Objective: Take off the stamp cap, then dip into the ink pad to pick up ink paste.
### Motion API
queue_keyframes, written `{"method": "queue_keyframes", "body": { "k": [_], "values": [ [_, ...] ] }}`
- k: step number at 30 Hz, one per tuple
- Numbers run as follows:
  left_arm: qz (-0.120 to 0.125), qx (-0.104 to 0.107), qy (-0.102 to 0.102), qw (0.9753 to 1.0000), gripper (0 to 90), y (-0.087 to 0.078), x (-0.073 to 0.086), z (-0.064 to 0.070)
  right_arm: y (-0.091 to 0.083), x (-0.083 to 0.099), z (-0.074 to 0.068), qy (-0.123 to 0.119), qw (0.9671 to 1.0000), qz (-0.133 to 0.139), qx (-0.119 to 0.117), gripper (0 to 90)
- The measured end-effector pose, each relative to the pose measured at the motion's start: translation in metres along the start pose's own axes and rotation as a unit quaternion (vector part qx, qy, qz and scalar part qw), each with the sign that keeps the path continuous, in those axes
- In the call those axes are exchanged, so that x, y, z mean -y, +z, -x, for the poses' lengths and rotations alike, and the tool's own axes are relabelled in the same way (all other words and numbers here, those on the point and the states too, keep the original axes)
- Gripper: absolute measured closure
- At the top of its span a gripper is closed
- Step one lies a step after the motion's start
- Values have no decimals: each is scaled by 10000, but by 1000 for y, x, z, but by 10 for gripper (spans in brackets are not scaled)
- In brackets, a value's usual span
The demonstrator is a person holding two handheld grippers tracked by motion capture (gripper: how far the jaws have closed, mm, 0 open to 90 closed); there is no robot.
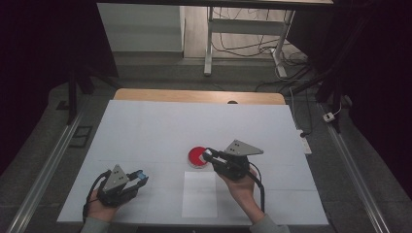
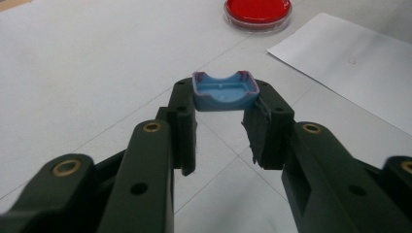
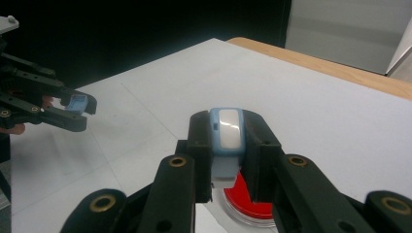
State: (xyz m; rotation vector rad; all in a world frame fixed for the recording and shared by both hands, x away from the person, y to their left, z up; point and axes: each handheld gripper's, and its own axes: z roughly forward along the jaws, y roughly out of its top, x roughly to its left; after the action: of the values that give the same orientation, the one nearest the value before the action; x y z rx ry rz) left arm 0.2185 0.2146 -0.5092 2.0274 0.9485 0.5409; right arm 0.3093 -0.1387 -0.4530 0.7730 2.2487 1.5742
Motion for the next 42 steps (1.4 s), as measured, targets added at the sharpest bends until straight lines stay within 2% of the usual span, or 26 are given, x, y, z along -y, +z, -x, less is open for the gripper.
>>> {"method": "queue_keyframes", "body": {
  "k": [12, 22, 34, 42],
  "values": [
    [-36, 1, 1, 10000, 659, 1, 0, -1, -3, -3, 3, -33, 10000, 53, 53, 754],
    [-55, 15, 1, 10000, 659, 1, 1, -2, -3, -5, 7, -81, 10000, -12, 28, 754],
    [-58, 12, 1, 10000, 659, 2, 0, -2, 6, -9, 10, -182, 9996, -219, 23, 754],
    [-61, 16, 10, 10000, 659, 2, 0, -2, 12, -11, 18, -120, 9994, -316, 61, 754]
  ]
}}
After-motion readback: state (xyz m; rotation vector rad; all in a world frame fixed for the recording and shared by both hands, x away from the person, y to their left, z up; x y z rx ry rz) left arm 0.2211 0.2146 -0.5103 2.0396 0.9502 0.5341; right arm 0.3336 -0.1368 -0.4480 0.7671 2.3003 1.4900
